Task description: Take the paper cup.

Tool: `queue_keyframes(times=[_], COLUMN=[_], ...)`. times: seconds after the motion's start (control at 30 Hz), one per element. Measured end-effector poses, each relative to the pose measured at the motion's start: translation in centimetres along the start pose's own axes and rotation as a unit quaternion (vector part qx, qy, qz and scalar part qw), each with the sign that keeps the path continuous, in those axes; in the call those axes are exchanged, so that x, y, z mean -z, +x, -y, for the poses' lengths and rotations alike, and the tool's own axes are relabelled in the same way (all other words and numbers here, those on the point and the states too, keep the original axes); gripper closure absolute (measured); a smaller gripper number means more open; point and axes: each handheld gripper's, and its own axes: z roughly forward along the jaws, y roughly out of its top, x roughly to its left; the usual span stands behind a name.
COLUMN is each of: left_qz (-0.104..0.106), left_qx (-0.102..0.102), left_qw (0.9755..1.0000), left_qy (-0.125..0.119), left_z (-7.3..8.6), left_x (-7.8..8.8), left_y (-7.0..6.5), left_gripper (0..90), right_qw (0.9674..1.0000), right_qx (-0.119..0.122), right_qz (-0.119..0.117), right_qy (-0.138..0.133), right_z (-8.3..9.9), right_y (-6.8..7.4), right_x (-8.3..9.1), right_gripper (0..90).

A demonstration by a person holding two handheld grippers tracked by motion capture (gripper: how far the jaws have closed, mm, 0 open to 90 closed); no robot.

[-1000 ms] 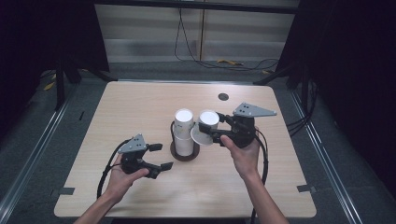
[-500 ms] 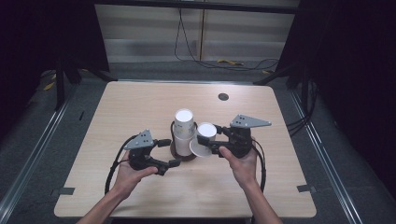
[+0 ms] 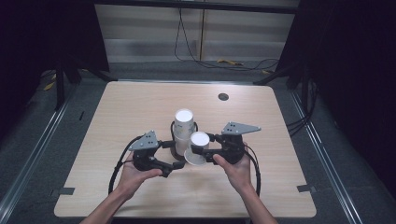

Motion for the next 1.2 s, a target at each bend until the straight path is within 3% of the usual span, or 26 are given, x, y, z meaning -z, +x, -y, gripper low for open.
queue_keyframes(times=[0.37,0.6,1.2], left_qz=[0.02,0.026,0.05], left_qx=[-0.007,0.014,0.008], left_qw=[0.9998,0.9995,0.9987], left_qy=[-0.006,-0.008,-0.003], left_z=[0.6,1.0,1.0], left_x=[-0.7,-1.0,-1.6], left_y=[-0.6,-0.4,-0.5], left_gripper=[17.1,16.5,20.2], right_qw=[0.9996,0.9994,0.998], right_qx=[0.0,0.0,0.002], right_qz=[-0.027,-0.034,-0.064], right_qy=[-0.004,0.001,0.005], right_z=[0.2,0.4,0.2], right_y=[0.7,0.9,1.8], right_x=[-0.7,-1.2,-2.1], right_gripper=[35.3,35.3,35.3])
